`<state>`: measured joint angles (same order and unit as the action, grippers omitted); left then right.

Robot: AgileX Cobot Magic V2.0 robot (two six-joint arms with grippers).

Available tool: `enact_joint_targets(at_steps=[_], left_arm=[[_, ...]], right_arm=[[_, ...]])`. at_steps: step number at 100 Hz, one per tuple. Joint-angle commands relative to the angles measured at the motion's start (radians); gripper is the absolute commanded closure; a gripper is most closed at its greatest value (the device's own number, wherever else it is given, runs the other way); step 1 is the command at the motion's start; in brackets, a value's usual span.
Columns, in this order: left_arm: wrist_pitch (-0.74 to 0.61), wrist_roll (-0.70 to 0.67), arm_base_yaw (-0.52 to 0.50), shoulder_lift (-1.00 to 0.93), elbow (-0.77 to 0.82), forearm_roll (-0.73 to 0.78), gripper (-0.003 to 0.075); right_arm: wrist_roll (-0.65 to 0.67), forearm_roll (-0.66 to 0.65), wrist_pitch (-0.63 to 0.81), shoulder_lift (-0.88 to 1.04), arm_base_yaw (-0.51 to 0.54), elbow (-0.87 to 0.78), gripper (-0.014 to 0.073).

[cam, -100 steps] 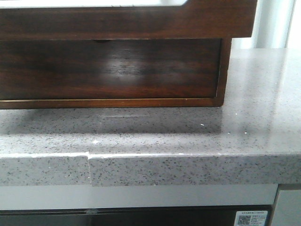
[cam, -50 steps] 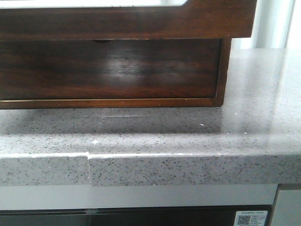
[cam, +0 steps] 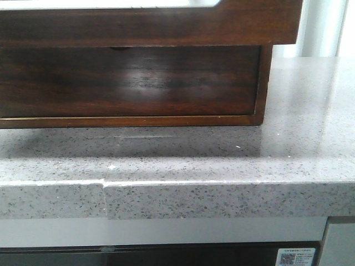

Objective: Put scissors in drawer with both arms

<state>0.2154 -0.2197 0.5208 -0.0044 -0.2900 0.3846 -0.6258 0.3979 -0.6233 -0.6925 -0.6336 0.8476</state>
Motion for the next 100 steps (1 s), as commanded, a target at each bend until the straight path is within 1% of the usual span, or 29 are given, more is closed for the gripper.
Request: enact_joint_targets(at_steps=[1,24,41,58,75,84,100], left_arm=[[-0.079,-0.008,0.003,-0.027,0.011,-0.010,0.0742],[-0.071,-0.008,0.003,-0.027,0.088,-0.010,0.0742],[-0.071,-0.008,0.003,-0.027,0.107,-0.010,0.0742],[-0.078,-0.008,0.003,-0.027,0.107,-0.010,0.0742],[-0.078,-0.008,0.003,-0.027,0.107,-0.010,0.0742],[-0.078,-0.008,0.003,-0.027,0.107,-0.010,0.0742],[-0.078,-0.008,0.003,-0.027,0.107,-0.010,0.0742]], right_arm=[[0.004,0.018,0.097,0.062,0.001,-0.023,0.0634],[0.006,0.020,0.110,0.194,0.001,-0.159,0.0634],[0.008,0.039,0.174,0.280,0.001,-0.276,0.0634],[0.008,0.125,0.284,0.341,0.001,-0.406,0.0634],[0.008,0.256,0.415,0.363,0.001,-0.551,0.0635],[0.008,0.265,0.452,0.363,0.001,-0.600,0.0635],[0.008,0.265,0.448,0.363,0.001,-0.658,0.0635]])
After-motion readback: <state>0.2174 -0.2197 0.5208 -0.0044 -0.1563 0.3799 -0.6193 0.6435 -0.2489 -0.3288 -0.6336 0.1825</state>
